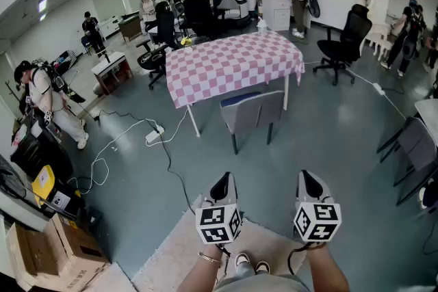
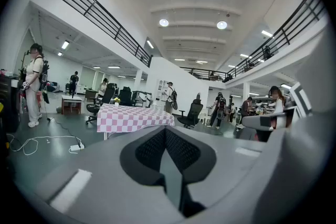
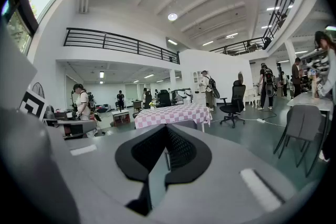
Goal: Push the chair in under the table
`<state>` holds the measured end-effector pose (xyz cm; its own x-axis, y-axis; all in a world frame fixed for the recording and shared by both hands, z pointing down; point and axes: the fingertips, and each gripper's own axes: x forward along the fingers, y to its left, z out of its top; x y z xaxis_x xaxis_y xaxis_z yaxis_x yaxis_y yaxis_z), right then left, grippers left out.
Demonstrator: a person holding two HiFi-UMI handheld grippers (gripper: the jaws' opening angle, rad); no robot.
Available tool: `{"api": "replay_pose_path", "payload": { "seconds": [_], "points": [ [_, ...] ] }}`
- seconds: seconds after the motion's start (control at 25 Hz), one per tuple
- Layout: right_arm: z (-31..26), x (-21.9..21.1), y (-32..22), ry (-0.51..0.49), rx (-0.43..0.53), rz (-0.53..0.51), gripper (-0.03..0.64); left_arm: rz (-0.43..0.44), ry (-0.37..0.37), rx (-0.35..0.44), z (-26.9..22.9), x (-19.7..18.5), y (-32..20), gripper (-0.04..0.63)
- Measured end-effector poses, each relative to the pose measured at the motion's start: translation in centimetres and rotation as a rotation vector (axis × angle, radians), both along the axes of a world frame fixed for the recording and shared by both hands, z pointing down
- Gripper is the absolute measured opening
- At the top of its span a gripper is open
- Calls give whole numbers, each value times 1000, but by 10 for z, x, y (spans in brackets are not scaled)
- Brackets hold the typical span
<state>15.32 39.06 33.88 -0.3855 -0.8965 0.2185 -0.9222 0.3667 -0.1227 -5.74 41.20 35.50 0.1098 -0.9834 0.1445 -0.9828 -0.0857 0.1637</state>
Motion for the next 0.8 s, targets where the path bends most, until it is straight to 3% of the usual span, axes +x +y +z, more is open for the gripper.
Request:
{"api": "replay_pose_path", "payload": {
  "seconds": [0.8],
  "points": [
    [-6, -8, -1, -63, 37, -15, 15, -8, -1, -15, -1, -1, 1, 2]
  ]
}}
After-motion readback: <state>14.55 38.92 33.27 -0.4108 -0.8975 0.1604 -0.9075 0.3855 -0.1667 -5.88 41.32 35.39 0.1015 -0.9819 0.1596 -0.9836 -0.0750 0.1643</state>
